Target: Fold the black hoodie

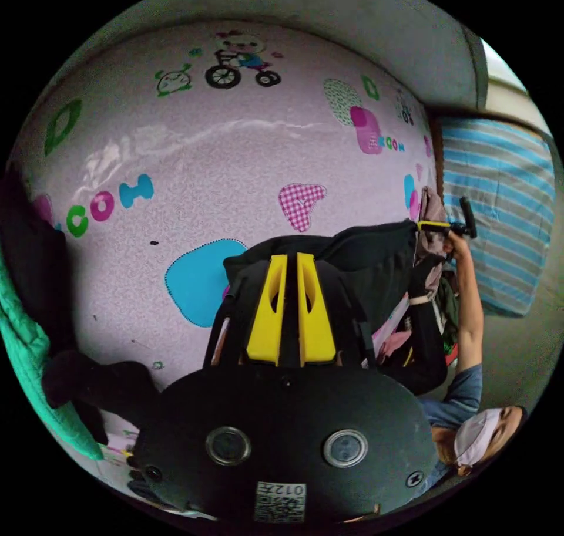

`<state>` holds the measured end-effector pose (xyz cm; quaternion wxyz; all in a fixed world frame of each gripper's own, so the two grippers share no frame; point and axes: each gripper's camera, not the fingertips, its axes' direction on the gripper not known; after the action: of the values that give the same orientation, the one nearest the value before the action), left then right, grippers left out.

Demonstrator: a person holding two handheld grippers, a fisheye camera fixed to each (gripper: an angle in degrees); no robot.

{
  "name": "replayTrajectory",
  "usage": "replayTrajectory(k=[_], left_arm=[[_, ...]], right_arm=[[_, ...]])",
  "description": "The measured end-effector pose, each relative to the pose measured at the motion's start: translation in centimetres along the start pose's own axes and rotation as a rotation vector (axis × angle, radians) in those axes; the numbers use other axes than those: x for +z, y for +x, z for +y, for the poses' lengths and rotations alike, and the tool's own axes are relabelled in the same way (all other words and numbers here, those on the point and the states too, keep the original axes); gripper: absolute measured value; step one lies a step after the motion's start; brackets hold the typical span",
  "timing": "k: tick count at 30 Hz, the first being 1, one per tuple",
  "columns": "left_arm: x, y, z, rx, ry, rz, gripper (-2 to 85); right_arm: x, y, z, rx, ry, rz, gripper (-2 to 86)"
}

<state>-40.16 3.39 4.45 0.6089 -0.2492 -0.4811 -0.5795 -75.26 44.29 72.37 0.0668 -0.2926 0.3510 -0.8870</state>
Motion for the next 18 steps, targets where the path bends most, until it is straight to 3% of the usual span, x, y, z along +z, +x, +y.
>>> replayTrajectory(k=[6, 10, 14, 18], left_arm=[[-4.2, -0.7, 3.1, 0.020, 0.222, -0.054, 4.6], [-4.3, 0.4, 6.2, 0.118, 0.222, -0.102, 6.0], [-2.3, 1.2, 7.1, 0.156, 0.218, -0.116, 7.5], [-1.1, 2.6, 5.9, 0.183, 0.167, -0.229, 8.7]], right_arm=[[-1.1, 1.8, 2.8, 0.012, 0.198, -0.090, 6.8], [-2.1, 3.1, 7.4, 0.006, 0.366, -0.161, 10.0], [1.0, 2.1, 9.6, -0.046, 0.312, -0.027, 11.2], [2.6, 2.3, 10.2, -0.038, 0.360, -0.092, 11.2]])
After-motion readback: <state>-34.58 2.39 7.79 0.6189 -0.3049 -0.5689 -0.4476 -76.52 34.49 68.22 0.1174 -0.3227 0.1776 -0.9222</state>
